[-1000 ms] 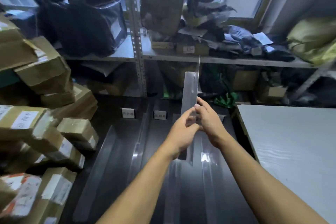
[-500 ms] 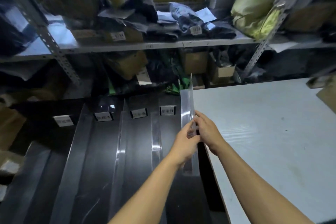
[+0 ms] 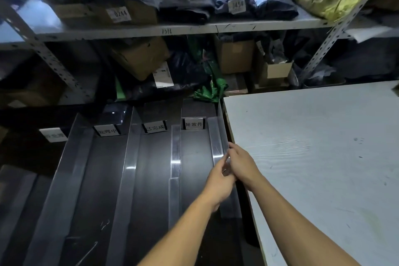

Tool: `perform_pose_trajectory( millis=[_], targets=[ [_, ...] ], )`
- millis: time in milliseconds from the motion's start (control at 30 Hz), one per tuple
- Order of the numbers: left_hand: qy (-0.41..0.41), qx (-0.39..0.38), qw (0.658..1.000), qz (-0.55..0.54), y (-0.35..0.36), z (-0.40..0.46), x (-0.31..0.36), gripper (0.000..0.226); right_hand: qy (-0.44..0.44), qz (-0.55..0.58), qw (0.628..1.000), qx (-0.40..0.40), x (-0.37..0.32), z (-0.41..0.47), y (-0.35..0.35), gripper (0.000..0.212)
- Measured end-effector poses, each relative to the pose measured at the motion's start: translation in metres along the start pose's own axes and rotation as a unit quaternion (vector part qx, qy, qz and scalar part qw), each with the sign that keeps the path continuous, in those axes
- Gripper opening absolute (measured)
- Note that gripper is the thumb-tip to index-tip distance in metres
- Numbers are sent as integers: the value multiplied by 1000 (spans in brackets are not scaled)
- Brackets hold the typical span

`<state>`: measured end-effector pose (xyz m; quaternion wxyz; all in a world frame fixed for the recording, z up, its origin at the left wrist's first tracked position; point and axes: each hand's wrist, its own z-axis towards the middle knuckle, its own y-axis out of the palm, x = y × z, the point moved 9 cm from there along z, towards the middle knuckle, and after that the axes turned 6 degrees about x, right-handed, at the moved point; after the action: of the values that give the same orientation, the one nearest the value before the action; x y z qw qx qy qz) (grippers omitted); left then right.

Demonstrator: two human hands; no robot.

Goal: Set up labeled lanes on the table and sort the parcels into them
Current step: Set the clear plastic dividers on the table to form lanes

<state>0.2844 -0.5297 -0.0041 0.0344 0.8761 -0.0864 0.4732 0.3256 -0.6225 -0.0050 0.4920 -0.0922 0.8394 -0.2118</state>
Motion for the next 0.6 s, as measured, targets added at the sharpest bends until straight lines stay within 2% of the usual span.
perform_pose_trajectory(
  millis=[267, 600],
  targets=[
    [-4, -8, 1000, 20, 8, 13, -14, 62, -14, -51, 999, 0, 10, 9, -2, 43],
    [-12, -2, 999, 34, 15, 19, -26, 67, -11, -85, 996, 1, 19, 15, -4, 48]
  ],
)
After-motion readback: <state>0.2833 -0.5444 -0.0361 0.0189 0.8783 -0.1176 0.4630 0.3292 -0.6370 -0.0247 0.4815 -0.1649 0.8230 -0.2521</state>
